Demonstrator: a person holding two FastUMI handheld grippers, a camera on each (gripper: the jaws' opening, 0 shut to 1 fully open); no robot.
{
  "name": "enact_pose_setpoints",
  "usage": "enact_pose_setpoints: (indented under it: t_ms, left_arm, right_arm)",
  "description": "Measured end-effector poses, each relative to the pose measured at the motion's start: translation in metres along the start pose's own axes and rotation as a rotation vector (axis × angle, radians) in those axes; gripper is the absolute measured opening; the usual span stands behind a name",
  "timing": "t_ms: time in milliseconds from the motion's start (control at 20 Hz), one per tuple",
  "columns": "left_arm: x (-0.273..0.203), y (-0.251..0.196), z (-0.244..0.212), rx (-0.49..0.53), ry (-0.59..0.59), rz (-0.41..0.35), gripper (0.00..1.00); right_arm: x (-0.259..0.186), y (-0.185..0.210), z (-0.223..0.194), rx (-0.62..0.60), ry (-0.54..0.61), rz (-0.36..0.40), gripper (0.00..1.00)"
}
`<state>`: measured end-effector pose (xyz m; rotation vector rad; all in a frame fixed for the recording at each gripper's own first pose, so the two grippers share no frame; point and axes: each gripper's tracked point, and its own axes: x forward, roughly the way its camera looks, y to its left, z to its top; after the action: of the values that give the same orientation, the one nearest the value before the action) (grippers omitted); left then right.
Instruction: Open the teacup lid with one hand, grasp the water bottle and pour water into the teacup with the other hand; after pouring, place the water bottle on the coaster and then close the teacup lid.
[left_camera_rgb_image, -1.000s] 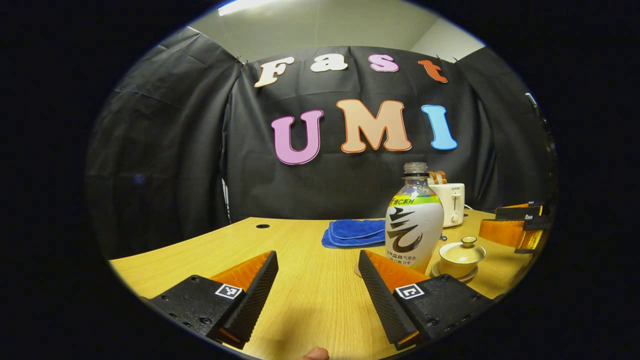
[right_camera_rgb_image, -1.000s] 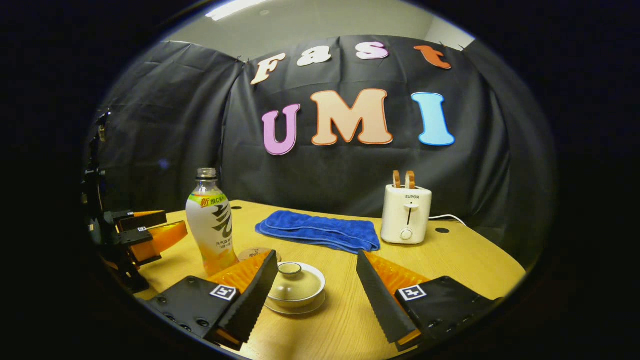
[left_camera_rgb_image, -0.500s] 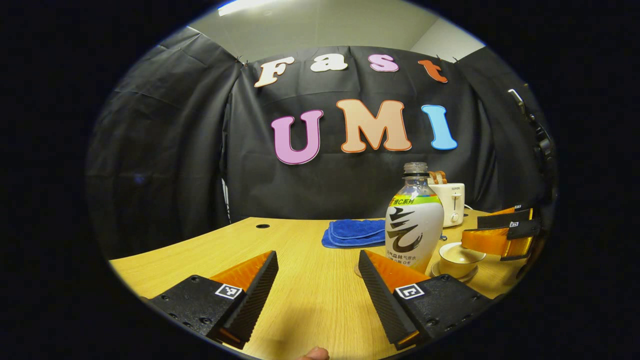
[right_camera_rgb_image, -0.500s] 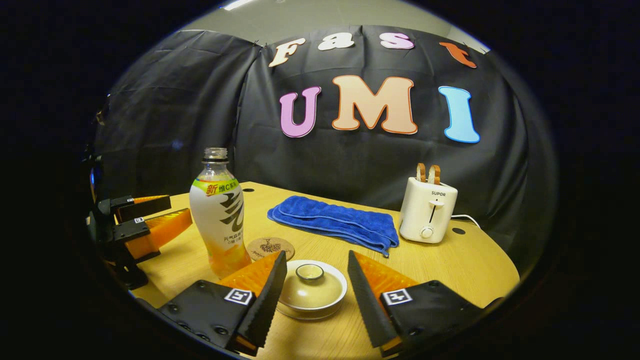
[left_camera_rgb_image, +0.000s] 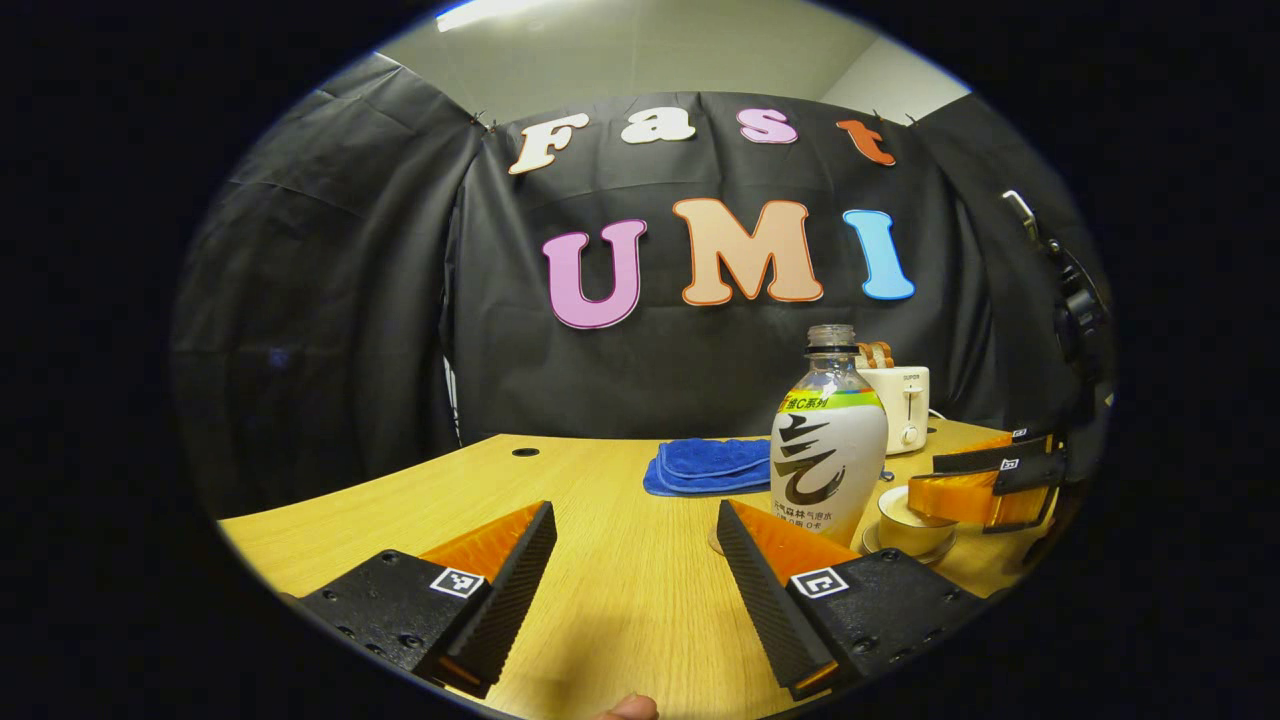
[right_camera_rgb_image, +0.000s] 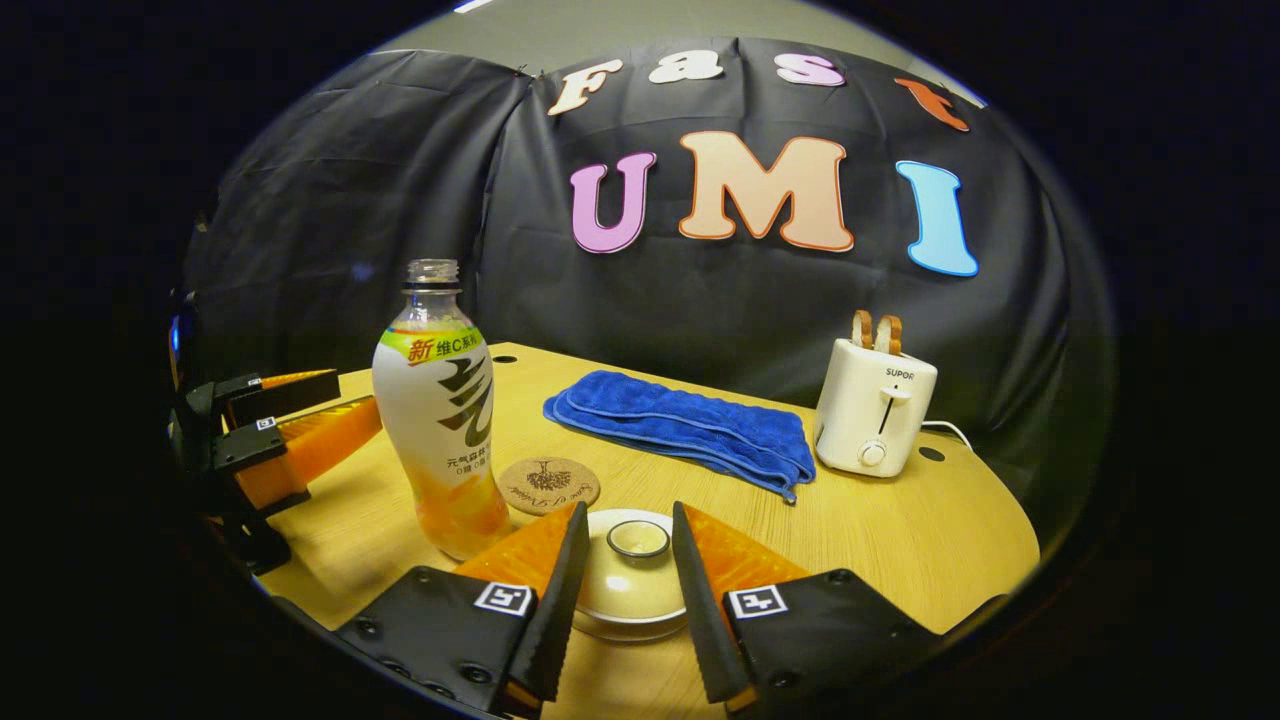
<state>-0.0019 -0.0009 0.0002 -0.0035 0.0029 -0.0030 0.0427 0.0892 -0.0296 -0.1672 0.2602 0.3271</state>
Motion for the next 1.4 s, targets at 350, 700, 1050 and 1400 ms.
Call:
enact_pose_setpoints:
  t_ms: [350,700,1050,1400]
  left_arm:
    - [0.000,0.000,0.001,0.000,0.000,0.000,0.95]
    - [-0.002,-0.012,0.000,-0.008,0.001,-0.053,0.95]
    - [-0.010,-0.017,0.001,0.013,0.006,-0.147,0.96]
    - [-0.022,-0.063,0.006,-0.004,0.039,-0.338,0.96]
  right_arm:
    - [0.003,-0.001,0.000,0.024,0.015,-0.010,0.29]
    - [-0.006,-0.001,0.022,0.066,-0.033,0.008,0.29]
    - [-0.019,-0.014,0.038,0.070,-0.064,0.004,0.29]
    - [-0.029,-0.024,0.043,0.100,-0.079,0.005,0.29]
